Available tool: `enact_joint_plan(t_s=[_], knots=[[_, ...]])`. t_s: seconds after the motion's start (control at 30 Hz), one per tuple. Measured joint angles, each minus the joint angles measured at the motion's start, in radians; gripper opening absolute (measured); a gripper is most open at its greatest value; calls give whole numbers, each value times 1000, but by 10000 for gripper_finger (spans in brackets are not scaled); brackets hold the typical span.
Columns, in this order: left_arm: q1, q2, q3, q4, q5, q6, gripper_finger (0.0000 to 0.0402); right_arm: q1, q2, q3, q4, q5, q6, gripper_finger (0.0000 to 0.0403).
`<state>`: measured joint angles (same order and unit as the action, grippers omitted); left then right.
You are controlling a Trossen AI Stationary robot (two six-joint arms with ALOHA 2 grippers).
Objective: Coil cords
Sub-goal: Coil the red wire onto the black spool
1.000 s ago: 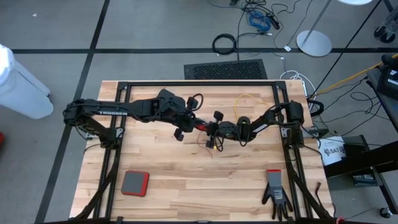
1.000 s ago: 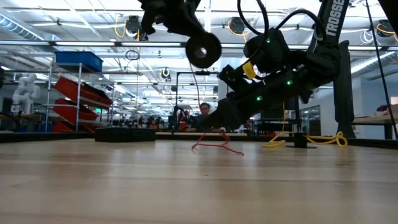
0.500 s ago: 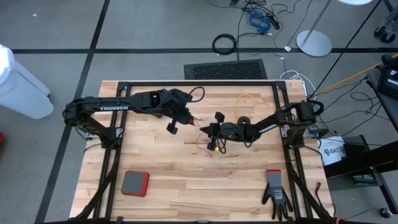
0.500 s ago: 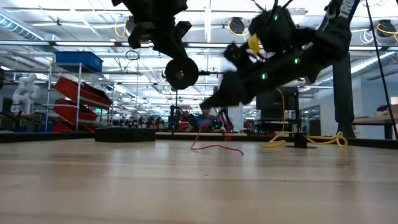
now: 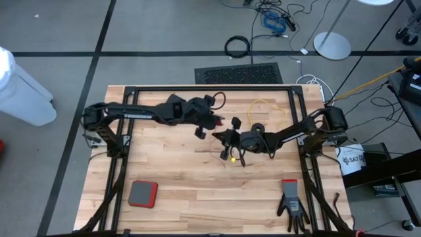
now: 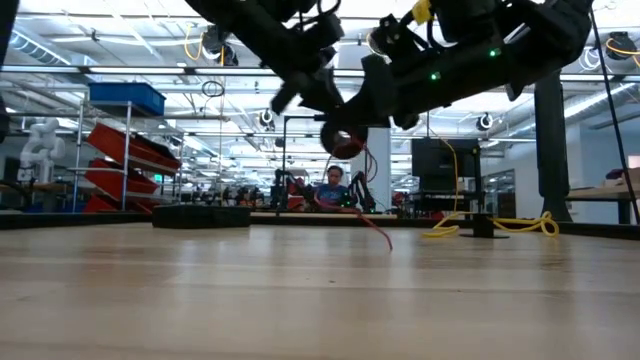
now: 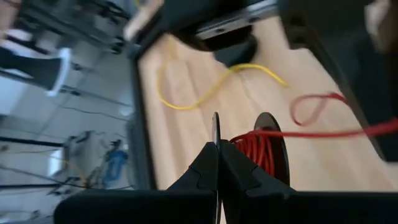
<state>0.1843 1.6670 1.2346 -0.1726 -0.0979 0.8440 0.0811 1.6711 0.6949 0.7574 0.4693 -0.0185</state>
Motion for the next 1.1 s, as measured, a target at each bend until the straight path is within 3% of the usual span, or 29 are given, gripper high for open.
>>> enact_joint_plan(t_s=[0.23, 0.47, 0.63, 0.93, 1.03, 1.1], knots=[[-32, 73, 0, 271, -69, -78, 1, 29, -1, 0, 60, 249, -45, 0], [-49, 99, 0, 490, -103, -223, 1, 89, -1, 0, 158, 510, -236, 0], [-39, 98, 0, 617, -89, -365, 1, 119, -1, 0, 188, 632, -347, 0], [9, 92, 0, 662, 92, -604, 1, 118, -1, -65, 250, 664, -419, 0], [37, 80, 0, 645, 216, -668, 1, 117, -1, -129, 330, 663, -434, 0], [64, 69, -1, 626, 356, -697, 1, 118, -1, -178, 399, 642, -445, 0]])
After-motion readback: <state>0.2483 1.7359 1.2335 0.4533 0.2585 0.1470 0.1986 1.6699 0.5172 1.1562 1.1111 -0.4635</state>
